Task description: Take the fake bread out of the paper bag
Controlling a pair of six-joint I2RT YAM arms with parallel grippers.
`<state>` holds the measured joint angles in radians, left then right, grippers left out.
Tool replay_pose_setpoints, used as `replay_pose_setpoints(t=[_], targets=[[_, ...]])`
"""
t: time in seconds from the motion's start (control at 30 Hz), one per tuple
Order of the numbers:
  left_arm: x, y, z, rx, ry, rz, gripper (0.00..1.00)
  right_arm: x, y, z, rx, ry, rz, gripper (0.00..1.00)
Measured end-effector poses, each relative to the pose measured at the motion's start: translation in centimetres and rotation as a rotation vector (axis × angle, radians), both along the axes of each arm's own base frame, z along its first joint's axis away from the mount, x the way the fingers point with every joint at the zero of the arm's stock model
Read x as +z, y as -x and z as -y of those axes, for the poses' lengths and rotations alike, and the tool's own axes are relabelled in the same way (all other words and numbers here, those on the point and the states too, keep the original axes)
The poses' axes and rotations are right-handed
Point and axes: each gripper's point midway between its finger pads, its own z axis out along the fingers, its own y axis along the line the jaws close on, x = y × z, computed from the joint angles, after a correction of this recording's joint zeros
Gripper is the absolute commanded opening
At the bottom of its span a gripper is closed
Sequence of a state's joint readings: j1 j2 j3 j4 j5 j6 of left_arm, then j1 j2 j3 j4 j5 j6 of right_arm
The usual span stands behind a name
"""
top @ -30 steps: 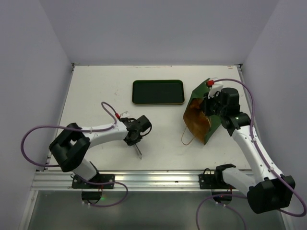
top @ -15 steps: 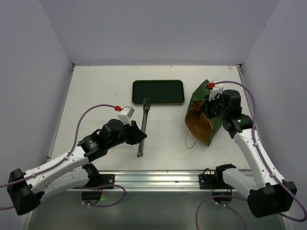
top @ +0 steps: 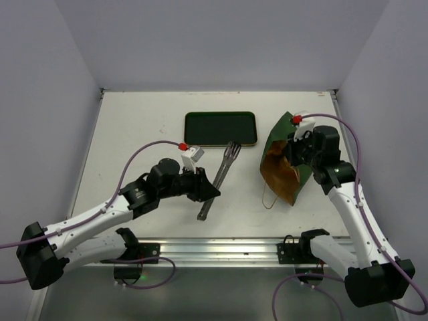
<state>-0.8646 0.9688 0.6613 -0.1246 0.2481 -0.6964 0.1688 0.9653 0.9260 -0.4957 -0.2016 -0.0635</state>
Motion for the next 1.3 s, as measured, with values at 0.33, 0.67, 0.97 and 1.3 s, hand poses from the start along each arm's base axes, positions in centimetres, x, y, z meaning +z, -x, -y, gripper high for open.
replay_pose_setpoints(t=[0.33, 0.67, 0.97, 1.3], targets=[[2.0, 0.5, 1.4, -0.064, 0.060, -0.009, 0.41, 0.2, 0.0, 0.5, -0.017, -0.001, 0.001, 0.00], [2.0, 1.2, 1.9, -0.101, 0.070, -0.046, 0.40, 0.2, -0.1, 1.0, -0.032, -0.001, 0.000, 0.00], [2.4, 1.8, 4.3, -0.153, 0.106, -0.125, 0.39, 0.0, -0.2, 0.9, -0.029, -0.002, -0.005, 0.00], [0.1, 0.8, 8.3, -0.156, 0.090, -0.218, 0.38, 0.2, -0.4, 0.6, 0.004, 0.010, 0.001, 0.00]])
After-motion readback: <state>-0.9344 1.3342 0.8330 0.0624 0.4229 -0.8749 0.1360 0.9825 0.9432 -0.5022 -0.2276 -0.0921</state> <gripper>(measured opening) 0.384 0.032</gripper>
